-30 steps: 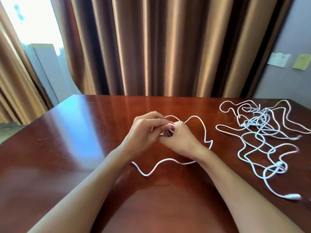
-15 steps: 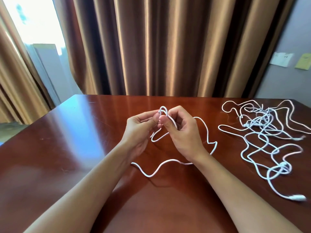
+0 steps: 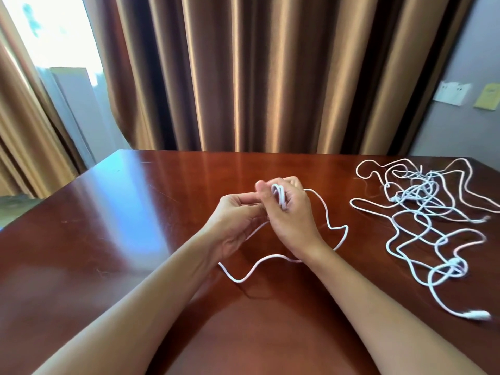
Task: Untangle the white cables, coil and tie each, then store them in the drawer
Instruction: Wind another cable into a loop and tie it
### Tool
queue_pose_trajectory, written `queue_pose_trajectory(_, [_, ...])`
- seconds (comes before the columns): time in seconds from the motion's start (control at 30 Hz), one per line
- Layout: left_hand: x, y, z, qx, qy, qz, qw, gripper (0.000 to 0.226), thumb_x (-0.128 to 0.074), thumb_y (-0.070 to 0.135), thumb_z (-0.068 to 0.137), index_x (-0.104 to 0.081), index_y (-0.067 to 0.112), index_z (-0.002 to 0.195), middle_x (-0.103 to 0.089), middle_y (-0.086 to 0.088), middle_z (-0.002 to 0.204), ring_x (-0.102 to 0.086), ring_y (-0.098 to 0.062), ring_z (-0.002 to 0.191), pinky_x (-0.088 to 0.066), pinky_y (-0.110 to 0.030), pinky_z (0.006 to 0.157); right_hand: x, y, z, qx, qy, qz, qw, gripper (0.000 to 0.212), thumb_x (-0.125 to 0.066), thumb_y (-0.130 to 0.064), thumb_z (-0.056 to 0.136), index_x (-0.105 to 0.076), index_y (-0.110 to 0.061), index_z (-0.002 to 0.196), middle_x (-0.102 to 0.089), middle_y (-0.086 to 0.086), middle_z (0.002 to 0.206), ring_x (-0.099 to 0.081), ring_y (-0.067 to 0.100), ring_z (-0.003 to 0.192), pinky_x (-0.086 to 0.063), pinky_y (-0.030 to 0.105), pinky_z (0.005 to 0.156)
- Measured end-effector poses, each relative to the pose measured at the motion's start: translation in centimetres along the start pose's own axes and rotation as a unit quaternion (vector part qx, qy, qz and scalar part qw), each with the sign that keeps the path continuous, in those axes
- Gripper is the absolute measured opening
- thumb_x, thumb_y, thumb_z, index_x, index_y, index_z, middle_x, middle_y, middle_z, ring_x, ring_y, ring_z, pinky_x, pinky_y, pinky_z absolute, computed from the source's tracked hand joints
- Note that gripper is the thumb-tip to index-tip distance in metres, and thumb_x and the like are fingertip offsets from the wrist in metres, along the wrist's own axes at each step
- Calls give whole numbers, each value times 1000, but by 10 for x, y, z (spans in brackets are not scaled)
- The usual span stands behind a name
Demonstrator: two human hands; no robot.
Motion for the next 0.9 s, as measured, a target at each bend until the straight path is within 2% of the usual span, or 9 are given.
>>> queue_pose_trajectory(0.1, [-3,2,-3,7,-38,14,999,18,-57,-9,93,-69,-8,105,-72,-21,99,-72,-20,84,-59,-25,83,5,-3,0,-42,22,27,999,39,-54,-35,102,-47,-29,65,-55,-2,85,-57,20,92,-44,30,85])
queue_pose_trajectory(0.2, [1,17,-3,-148,7,174,973,26,-59,-5,95,-69,4,117,-73,-13,106,-70,-16,86,-57,-26,78,13,-3,5,-38,33,-6,999,36,-54,-31,104,-47,-30,69,-55,-4,85,-54,17,94,-42,25,85])
queue_pose_trajectory(0.3, [-7,38,-15,-390,-24,378,839,36,-62,6,97,-61,12,132,-62,-4,120,-60,-12,92,-49,-24,80,8,9,10,-56,-53,-1,997,38,-55,-30,104,-50,-23,67,-54,-7,69,-50,7,68,-41,31,67])
queue_pose_trajectory(0.37, [-14,36,-19,-458,-95,462,754,38,-62,14,97,-60,9,135,-59,-4,126,-58,-13,107,-46,-27,92,0,10,6,-48,-147,-28,988,40,-55,-16,100,-54,-20,60,-56,-4,59,-48,1,54,-41,30,60])
queue_pose_trajectory(0.43, [-16,31,-19,-468,-128,503,715,29,-62,17,97,-69,8,124,-63,-5,118,-59,-17,110,-47,-30,94,-5,5,-1,-66,-212,-24,975,38,-49,6,88,-58,-20,62,-61,-5,59,-53,-2,49,-42,24,55])
queue_pose_trajectory(0.5, [-12,31,-16,-479,-116,496,715,19,-64,16,96,-76,4,105,-66,-7,103,-63,-18,97,-50,-30,85,-3,-1,-2,-85,-222,1,971,51,-48,13,83,-58,-30,56,-57,-16,51,-50,-6,48,-36,16,52])
queue_pose_trajectory(0.6, [-1,34,-13,-482,-68,479,731,17,-62,13,96,-76,3,94,-67,-7,92,-65,-19,86,-51,-27,79,1,0,1,-140,-222,30,964,58,-60,0,88,-54,-27,37,-41,-12,40,-37,1,42,-31,21,49])
queue_pose_trajectory(0.77, [8,31,-8,-473,-12,489,733,17,-56,7,98,-68,2,88,-60,8,85,-56,3,78,-41,-12,75,-4,-7,-7,-162,-290,149,931,49,-64,6,86,-35,-21,58,-28,-2,55,-26,10,51,-28,19,48])
queue_pose_trajectory(0.9, [18,34,-4,-429,57,453,780,18,-57,-1,96,-64,3,81,-58,16,70,-52,6,63,-38,-7,65,-8,-7,-7,-156,-240,218,933,53,-67,4,89,-33,-24,61,-28,2,61,-29,14,57,-31,25,56])
Point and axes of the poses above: each hand's wrist, its own z-axis towards the middle knuckle, its own x-axis out of the back of the hand, y = z × x, the point moved 4 cm from there along z, towards the middle knuckle
